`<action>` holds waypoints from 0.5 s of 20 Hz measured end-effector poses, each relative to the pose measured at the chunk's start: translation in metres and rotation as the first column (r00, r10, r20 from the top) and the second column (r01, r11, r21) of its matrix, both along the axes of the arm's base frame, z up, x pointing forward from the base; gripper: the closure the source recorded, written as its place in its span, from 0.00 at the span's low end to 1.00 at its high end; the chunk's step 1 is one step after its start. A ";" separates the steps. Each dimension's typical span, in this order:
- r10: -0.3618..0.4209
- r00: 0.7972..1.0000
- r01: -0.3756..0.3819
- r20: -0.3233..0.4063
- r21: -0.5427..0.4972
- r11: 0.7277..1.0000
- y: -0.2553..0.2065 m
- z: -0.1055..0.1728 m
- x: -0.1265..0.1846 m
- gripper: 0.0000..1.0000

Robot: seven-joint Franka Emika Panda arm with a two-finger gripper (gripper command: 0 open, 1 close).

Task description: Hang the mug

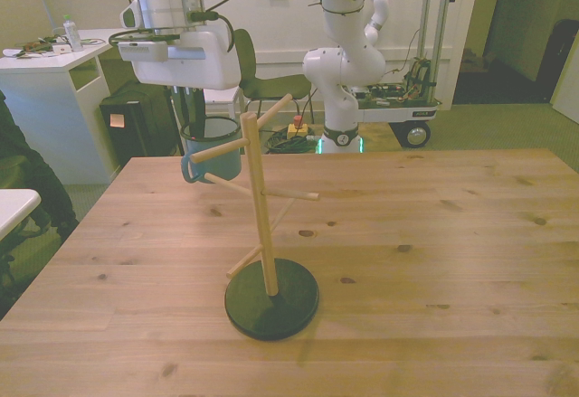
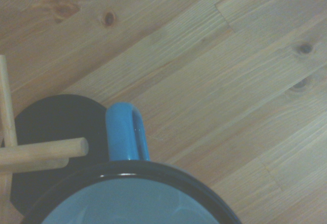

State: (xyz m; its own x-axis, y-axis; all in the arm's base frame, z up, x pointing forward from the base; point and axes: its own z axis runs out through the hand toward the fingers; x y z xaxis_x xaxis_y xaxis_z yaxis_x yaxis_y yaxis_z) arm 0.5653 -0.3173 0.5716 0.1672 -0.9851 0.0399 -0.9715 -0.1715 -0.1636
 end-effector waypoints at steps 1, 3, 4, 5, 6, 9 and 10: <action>0.001 1.000 -0.001 -0.002 -0.001 1.000 0.002 -0.001 0.001 1.00; 0.005 1.000 -0.005 -0.008 -0.002 1.000 0.006 -0.003 0.005 1.00; 0.007 1.000 -0.007 -0.011 -0.002 1.000 0.009 -0.005 0.006 1.00; 0.009 1.000 -0.009 -0.014 -0.003 1.000 0.011 -0.006 0.008 1.00; 0.010 1.000 -0.010 -0.017 -0.004 1.000 0.012 -0.007 0.009 1.00; 0.007 1.000 -0.008 -0.026 -0.005 1.000 0.013 -0.012 0.012 1.00; 0.007 1.000 -0.007 -0.029 -0.004 1.000 0.013 -0.014 0.013 1.00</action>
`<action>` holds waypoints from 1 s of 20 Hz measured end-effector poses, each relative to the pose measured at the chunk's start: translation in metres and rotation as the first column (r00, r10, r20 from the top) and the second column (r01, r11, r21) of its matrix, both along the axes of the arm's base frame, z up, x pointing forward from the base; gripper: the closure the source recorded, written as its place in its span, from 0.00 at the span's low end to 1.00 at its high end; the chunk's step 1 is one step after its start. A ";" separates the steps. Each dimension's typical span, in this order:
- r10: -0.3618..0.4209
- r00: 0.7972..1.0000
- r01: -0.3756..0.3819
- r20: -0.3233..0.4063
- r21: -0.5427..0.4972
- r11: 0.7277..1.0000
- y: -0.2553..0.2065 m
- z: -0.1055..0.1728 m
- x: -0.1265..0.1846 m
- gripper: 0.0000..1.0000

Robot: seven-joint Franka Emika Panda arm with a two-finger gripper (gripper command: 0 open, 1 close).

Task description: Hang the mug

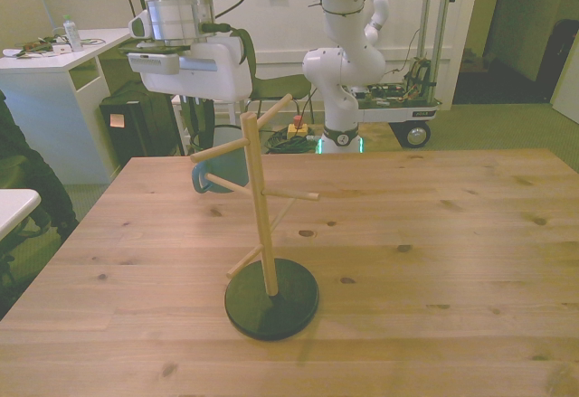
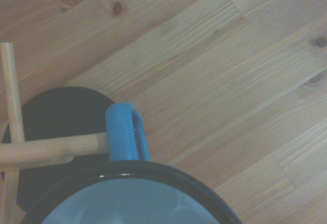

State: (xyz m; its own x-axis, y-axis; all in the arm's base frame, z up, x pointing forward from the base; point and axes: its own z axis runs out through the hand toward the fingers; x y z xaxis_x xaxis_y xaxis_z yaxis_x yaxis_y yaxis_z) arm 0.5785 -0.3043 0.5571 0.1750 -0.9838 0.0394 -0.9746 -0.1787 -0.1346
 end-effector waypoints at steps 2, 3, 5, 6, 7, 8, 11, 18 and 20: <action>-0.001 1.000 0.001 -0.004 0.001 1.000 0.000 -0.003 0.002 1.00; -0.002 1.000 0.002 -0.005 0.001 1.000 0.000 -0.003 0.002 1.00; -0.001 1.000 0.001 -0.002 -0.001 1.000 0.001 -0.002 0.002 1.00; -0.002 1.000 0.002 0.000 -0.002 1.000 0.002 -0.001 0.003 1.00; -0.002 1.000 0.002 0.002 -0.003 1.000 0.003 0.001 0.004 1.00; -0.001 1.000 0.001 0.004 -0.005 1.000 0.005 0.002 0.005 1.00; 0.004 1.000 -0.004 0.008 -0.010 1.000 0.013 0.004 0.012 1.00; 0.012 1.000 -0.013 -0.012 -0.017 1.000 0.027 -0.008 0.027 0.00; 0.007 1.000 -0.007 -0.015 -0.015 1.000 0.028 -0.008 0.027 0.00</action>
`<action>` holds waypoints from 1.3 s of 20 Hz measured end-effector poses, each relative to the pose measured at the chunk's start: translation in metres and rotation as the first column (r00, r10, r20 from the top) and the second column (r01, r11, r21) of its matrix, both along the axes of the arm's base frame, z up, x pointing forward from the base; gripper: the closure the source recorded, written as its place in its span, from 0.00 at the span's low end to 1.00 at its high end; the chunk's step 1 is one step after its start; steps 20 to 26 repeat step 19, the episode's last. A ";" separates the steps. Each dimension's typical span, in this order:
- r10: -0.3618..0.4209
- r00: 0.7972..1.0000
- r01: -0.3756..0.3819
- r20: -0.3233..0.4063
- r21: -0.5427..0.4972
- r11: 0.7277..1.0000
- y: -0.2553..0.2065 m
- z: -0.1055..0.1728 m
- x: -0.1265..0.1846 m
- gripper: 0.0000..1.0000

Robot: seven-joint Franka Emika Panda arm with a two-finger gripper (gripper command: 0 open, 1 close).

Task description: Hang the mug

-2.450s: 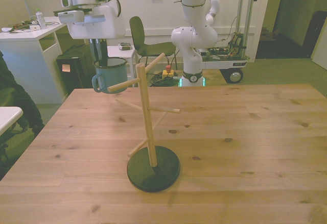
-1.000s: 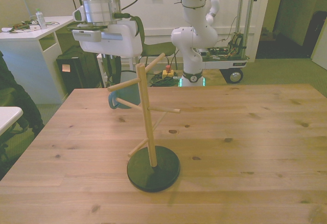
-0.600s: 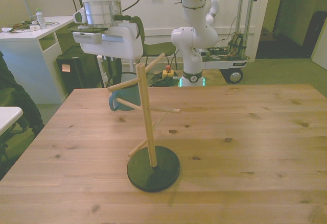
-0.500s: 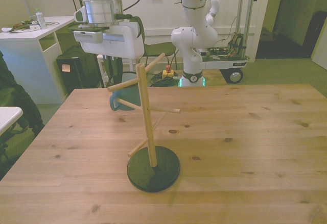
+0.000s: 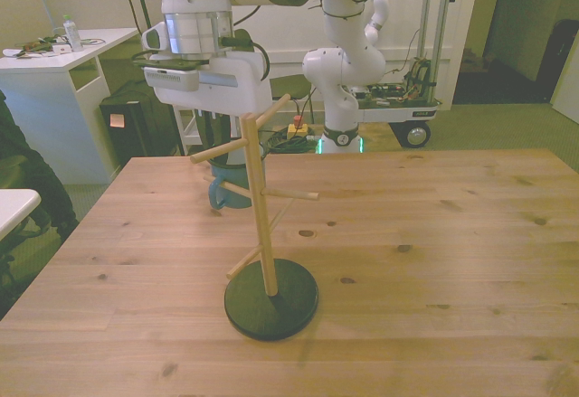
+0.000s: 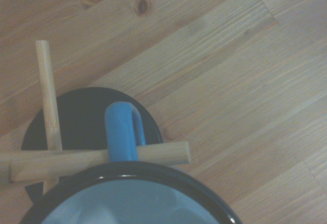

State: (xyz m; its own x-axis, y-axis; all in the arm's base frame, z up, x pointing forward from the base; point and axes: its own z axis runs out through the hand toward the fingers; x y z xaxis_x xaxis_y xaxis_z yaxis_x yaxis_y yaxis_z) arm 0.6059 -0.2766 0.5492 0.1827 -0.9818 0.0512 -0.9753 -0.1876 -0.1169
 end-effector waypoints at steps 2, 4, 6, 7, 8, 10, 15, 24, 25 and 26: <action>0.000 1.000 0.000 0.000 0.000 1.000 0.000 0.000 0.000 0.00; 0.000 1.000 0.000 -0.001 0.000 1.000 0.000 0.000 0.000 0.00; -0.001 1.000 0.001 -0.001 0.000 1.000 0.000 -0.001 0.000 0.00; -0.002 1.000 0.002 -0.003 0.001 1.000 -0.001 -0.001 0.000 0.00; -0.003 1.000 0.003 -0.003 0.001 1.000 -0.001 -0.001 -0.001 0.00; -0.004 1.000 0.004 -0.002 0.000 1.000 -0.002 -0.001 -0.001 0.00; -0.008 1.000 0.008 0.010 -0.002 1.000 -0.003 0.006 -0.006 0.00; -0.029 0.999 0.029 0.030 0.001 1.000 -0.012 0.018 -0.030 0.00; -0.029 0.999 0.029 0.030 0.001 1.000 -0.012 0.018 -0.030 0.00; -0.029 0.999 0.029 0.030 0.001 1.000 -0.012 0.018 -0.030 0.00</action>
